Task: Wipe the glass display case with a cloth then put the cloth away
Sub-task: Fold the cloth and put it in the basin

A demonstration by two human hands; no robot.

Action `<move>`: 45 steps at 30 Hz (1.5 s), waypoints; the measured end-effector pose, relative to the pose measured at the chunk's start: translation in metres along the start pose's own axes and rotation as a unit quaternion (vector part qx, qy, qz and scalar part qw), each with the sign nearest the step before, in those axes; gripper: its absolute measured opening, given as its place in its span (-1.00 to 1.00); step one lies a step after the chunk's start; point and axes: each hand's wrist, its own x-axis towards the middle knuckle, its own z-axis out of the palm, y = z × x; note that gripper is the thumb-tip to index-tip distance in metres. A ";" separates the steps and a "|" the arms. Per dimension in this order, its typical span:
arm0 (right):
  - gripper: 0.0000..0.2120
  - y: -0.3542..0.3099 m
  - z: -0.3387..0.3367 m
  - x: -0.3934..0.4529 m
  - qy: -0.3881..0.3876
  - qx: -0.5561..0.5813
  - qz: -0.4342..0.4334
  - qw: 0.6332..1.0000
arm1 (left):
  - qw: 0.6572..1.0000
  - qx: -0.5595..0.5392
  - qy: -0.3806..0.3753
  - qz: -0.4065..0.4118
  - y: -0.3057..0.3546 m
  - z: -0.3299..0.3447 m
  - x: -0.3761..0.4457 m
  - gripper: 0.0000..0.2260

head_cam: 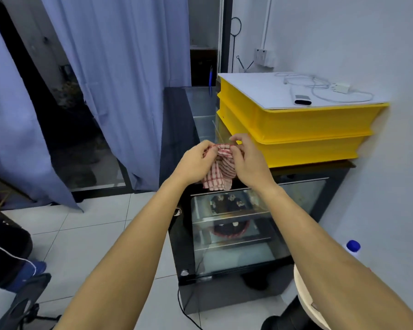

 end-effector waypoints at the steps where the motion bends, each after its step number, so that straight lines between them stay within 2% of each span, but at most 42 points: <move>1: -0.82 -0.006 -0.002 0.004 0.018 0.038 0.024 0.999 | 1.000 -0.013 -0.021 0.010 0.005 -0.005 0.003 -0.76; 4: -0.80 -0.023 -0.011 0.009 0.051 0.129 0.126 0.982 | 0.995 -0.025 -0.085 0.033 0.013 -0.016 0.016 -0.70; 8: -0.84 -0.035 -0.024 -0.007 0.052 0.244 0.179 0.952 | 0.983 -0.057 -0.163 0.062 0.020 -0.022 0.026 -0.71; 11: -0.76 -0.030 -0.026 -0.024 0.091 0.148 0.178 0.969 | 0.957 -0.080 -0.269 0.078 0.014 -0.025 0.034 -0.74; 13: -0.81 -0.024 -0.026 -0.038 0.140 0.136 0.199 0.961 | 0.923 -0.011 -0.374 0.092 0.000 -0.026 0.039 -0.69; 15: -0.84 -0.016 -0.028 -0.054 0.189 0.127 0.223 0.948 | 0.900 0.054 -0.419 0.111 -0.015 -0.022 0.048 -0.69; 19: -0.88 0.007 -0.025 -0.095 0.265 0.073 0.272 0.922 | 0.906 0.016 -0.406 0.120 -0.025 -0.002 0.061 -0.72; 22: -0.90 0.021 -0.019 -0.143 0.356 0.120 0.318 0.871 | 0.903 -0.053 -0.409 0.117 -0.015 0.031 0.055 -0.80; 24: -0.89 0.026 -0.020 -0.175 0.379 0.151 0.354 0.841 | 0.903 -0.087 -0.406 0.109 -0.013 0.059 0.043 -0.83; 29: -0.90 0.045 -0.034 -0.261 0.430 0.125 0.419 0.790 | 0.870 -0.093 -0.462 0.145 -0.012 0.150 -0.006 -0.91; 38: -0.82 0.103 -0.048 -0.358 0.438 0.062 0.522 0.730 | 0.834 -0.047 -0.534 0.127 -0.030 0.291 -0.065 -0.95; 42: -0.79 0.154 -0.056 -0.387 0.432 0.040 0.561 0.705 | 0.817 -0.004 -0.565 0.119 -0.029 0.355 -0.081 -0.87; 45: -0.80 0.188 -0.054 -0.399 0.408 0.026 0.593 0.694 | 0.821 0.020 -0.562 0.099 -0.029 0.388 -0.089 -0.84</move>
